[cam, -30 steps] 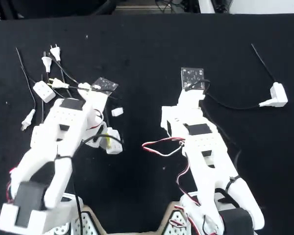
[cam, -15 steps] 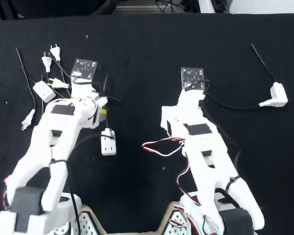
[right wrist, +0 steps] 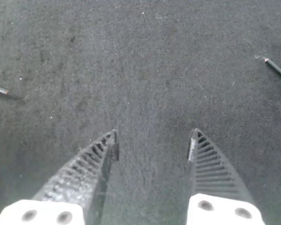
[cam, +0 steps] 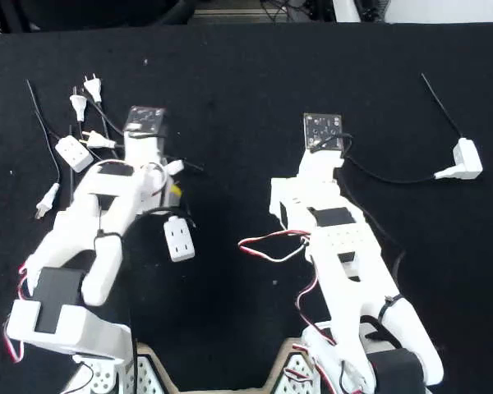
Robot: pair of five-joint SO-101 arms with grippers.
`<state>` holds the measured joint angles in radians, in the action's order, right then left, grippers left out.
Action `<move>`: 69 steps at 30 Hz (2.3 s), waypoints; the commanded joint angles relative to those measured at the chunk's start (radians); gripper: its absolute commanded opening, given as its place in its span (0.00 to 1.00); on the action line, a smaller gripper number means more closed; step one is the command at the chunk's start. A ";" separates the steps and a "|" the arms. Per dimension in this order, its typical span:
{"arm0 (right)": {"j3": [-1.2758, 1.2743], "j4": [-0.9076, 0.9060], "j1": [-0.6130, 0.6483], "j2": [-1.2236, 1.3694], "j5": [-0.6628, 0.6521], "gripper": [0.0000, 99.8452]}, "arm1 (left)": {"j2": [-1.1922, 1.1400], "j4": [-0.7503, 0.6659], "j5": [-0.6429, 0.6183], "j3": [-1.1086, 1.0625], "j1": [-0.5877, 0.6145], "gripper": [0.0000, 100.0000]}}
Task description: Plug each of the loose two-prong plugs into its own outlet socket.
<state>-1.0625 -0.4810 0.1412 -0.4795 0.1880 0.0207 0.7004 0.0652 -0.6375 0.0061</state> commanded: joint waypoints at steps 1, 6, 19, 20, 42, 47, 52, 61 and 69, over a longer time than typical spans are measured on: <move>0.013 -0.002 -0.014 -0.038 0.011 0.22 | 0.061 0.109 -0.009 0.047 0.087 0.24; 0.015 -0.002 -0.012 -0.038 0.011 0.22 | 0.130 0.183 -0.002 0.007 0.182 0.24; 0.013 -0.002 -0.012 -0.038 0.011 0.22 | 0.373 0.347 0.147 -0.044 0.134 0.24; 0.013 -0.002 -0.012 -0.038 0.011 0.22 | 0.367 0.347 0.147 -0.058 0.117 0.24; 0.039 0.000 -0.133 -0.038 0.020 0.22 | 0.440 0.272 0.140 -0.151 -0.295 0.24; 0.039 0.000 -0.133 -0.038 0.020 0.22 | 0.534 0.235 0.118 -0.142 -0.180 0.24; 0.039 0.000 -0.132 -0.038 0.020 0.22 | 0.420 0.089 -0.063 -0.143 0.007 0.24; 0.035 0.000 -0.132 -0.038 0.020 0.22 | 0.034 0.078 -0.339 0.065 0.122 0.24; 0.033 0.000 -0.130 -0.038 0.020 0.22 | -0.068 0.324 -0.348 0.180 0.200 0.24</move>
<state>-1.0625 -0.4810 0.0261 -0.4795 0.1956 -0.0560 0.9106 -0.2739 -0.5378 0.1442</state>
